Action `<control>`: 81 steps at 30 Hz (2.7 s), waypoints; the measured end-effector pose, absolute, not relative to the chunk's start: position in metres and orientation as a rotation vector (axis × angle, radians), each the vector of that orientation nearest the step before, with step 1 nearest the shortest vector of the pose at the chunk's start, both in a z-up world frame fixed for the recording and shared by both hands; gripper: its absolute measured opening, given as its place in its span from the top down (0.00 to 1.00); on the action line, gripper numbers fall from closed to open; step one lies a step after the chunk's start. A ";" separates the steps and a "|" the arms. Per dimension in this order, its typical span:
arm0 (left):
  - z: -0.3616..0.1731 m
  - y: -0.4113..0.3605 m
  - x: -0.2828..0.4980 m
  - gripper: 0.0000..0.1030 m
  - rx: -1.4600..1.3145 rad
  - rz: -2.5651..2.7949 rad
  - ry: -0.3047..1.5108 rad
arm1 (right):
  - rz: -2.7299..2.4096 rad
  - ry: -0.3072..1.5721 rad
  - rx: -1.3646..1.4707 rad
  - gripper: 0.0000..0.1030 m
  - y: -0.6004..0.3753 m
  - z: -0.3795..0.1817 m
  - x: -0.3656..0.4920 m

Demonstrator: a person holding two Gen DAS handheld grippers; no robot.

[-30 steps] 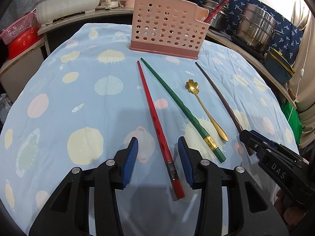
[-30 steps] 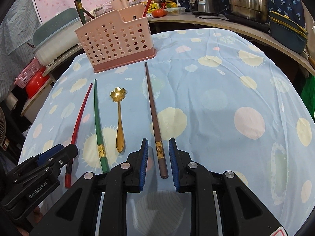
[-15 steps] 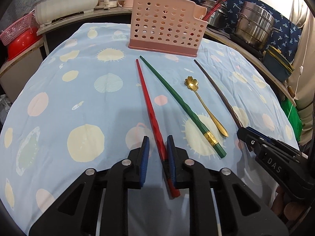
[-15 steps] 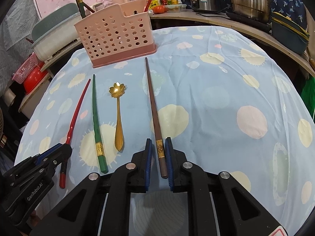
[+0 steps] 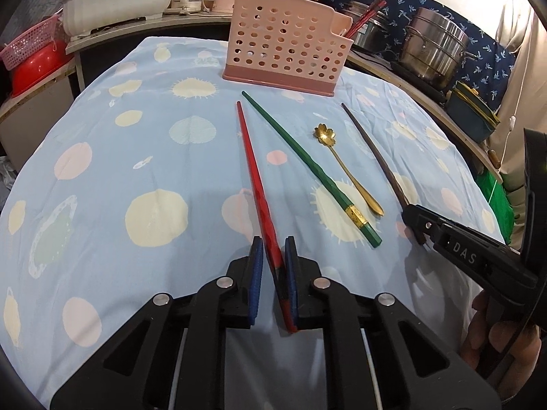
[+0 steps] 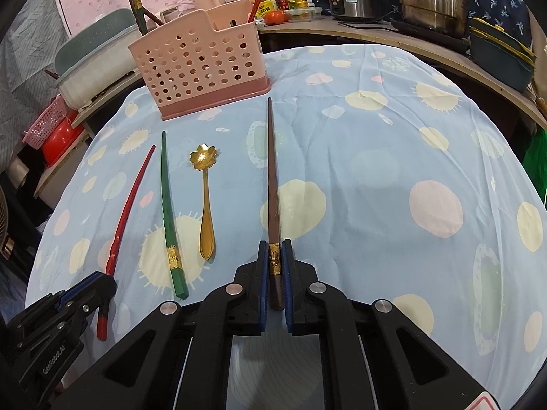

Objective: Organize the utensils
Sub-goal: 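Grasp a red chopstick with the left tool while the right grasps a dark brown chopstick, then carry both chopsticks into the pink basket and open both tools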

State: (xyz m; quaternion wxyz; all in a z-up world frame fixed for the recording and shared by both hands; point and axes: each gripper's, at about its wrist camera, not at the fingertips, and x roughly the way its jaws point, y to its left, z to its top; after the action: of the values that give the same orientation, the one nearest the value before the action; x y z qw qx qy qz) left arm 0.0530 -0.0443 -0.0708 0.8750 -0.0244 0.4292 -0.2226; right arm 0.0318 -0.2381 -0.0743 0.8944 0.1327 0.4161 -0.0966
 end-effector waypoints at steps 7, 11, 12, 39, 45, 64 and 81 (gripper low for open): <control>-0.072 -0.043 0.047 0.88 -0.035 -0.465 0.891 | -0.200 0.861 0.278 0.92 -0.238 -0.074 0.029; -0.072 -0.041 0.043 0.90 -0.032 -0.469 0.895 | -0.199 0.860 0.273 0.92 -0.235 -0.074 0.024; -0.071 -0.039 0.041 0.91 -0.036 -0.470 0.897 | -0.201 0.857 0.266 0.92 -0.234 -0.075 0.021; -0.015 -0.009 0.023 0.93 -0.075 -0.454 0.869 | -0.185 0.728 0.313 0.92 -0.241 -0.014 -0.050; 0.019 -0.001 0.024 0.93 -0.087 -0.445 0.794 | -0.167 0.682 0.306 0.92 -0.238 0.005 -0.053; 0.118 -0.014 0.069 0.93 -0.050 -0.464 0.621 | -0.107 0.560 0.254 0.92 -0.243 0.077 -0.016; 0.218 -0.062 0.143 0.93 0.004 -0.481 0.454 | -0.105 0.389 0.178 0.92 -0.260 0.170 0.063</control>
State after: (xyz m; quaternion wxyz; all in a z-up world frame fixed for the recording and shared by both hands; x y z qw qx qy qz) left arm 0.1425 -0.0615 0.2178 0.9458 0.0020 0.2229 -0.2362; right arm 0.0632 -0.2595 0.1702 0.9758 0.0885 0.1929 -0.0522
